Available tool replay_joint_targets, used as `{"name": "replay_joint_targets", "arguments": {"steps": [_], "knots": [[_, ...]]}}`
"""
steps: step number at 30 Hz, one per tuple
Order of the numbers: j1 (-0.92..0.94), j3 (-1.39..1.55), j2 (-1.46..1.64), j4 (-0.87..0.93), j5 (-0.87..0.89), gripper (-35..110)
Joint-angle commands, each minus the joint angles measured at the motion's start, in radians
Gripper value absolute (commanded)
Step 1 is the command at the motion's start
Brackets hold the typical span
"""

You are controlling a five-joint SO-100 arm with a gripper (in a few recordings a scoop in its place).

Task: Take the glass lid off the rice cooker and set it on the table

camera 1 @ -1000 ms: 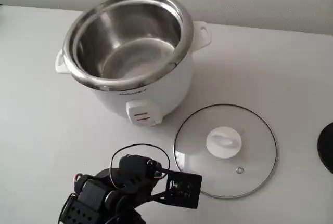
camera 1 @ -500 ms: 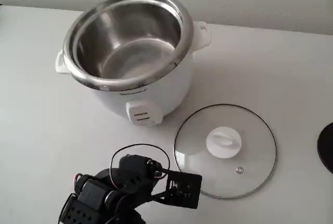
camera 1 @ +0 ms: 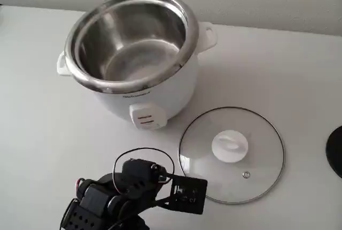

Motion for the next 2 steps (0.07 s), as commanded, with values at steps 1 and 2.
{"name": "replay_joint_targets", "arguments": {"steps": [1,2], "knots": [[0.008,0.002,0.006,-0.014,0.011,0],[0.008,0.002,0.006,-0.014,0.011,0]]}}
